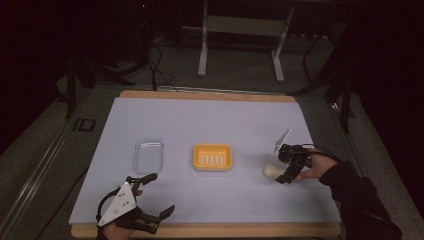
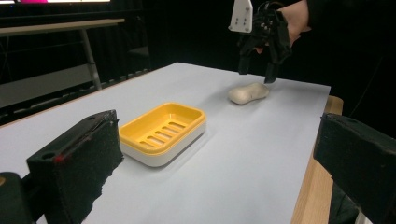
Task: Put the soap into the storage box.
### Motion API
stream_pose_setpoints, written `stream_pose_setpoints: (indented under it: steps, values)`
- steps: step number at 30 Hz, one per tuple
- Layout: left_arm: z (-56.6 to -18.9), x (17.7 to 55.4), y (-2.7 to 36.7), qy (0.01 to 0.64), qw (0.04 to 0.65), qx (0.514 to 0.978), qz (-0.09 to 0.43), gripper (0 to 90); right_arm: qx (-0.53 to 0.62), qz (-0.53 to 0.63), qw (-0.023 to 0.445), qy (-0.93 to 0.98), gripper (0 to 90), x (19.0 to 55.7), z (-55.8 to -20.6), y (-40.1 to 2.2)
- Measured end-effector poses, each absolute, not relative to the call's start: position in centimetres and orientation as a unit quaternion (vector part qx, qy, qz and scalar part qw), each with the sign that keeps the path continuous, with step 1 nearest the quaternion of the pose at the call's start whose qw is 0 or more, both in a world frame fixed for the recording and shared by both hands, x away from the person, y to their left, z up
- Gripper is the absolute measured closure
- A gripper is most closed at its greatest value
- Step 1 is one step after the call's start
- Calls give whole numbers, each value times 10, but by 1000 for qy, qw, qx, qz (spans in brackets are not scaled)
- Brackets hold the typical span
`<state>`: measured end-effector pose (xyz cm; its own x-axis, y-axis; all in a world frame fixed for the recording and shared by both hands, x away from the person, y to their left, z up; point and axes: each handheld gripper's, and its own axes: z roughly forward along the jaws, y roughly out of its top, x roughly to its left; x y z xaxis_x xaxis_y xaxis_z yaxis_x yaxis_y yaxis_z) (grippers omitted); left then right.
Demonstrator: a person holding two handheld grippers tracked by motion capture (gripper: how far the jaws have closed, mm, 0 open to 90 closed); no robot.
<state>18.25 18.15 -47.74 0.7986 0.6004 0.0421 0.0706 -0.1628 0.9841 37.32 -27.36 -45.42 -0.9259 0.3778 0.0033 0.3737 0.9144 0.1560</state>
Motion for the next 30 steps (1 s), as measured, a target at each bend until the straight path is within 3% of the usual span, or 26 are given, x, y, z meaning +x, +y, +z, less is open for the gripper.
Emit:
stream_pose_setpoints:
  steps: [15,30]
  values:
    - [-478,183,182,230,603,732,219,11,165,51,3,985,367,386,-477,-268]
    - [-478,183,181,227,603,734,217,11,158,53,5,986,448,386,-493,-272]
